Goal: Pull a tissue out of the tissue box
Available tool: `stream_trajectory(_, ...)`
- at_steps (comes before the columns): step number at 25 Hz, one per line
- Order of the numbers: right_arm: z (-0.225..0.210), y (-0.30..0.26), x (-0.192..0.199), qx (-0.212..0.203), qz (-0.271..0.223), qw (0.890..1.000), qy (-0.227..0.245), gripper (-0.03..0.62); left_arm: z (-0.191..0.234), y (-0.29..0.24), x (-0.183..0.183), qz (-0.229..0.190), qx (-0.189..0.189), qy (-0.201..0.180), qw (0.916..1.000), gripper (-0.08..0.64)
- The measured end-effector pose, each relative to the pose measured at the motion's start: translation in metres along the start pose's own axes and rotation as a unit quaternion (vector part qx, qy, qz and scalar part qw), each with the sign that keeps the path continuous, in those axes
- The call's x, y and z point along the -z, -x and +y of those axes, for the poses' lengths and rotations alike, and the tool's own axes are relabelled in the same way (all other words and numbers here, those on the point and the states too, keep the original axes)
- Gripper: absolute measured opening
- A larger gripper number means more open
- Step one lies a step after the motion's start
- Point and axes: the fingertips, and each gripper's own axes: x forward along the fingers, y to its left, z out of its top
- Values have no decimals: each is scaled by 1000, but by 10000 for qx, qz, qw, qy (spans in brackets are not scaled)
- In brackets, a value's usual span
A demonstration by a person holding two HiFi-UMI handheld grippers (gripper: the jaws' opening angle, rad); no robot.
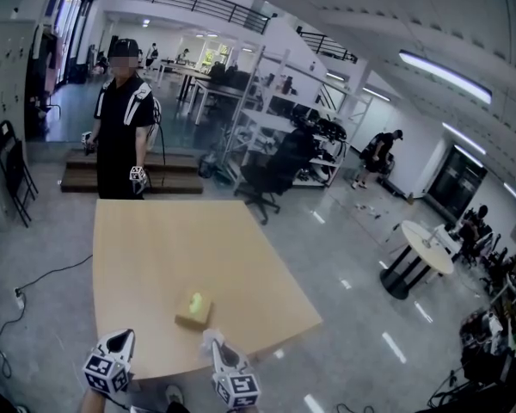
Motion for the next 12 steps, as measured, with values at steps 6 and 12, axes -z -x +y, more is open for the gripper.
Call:
stream_trajectory(6,-7,-1,-4,10,8,10000,-11,9,-3,-3,-6,-6,-21,-7,10000,8)
stream_trajectory(12,-7,-2,-8,-8,21,10000,15,9,-1,-3,-4,30,-10,11,10000,8)
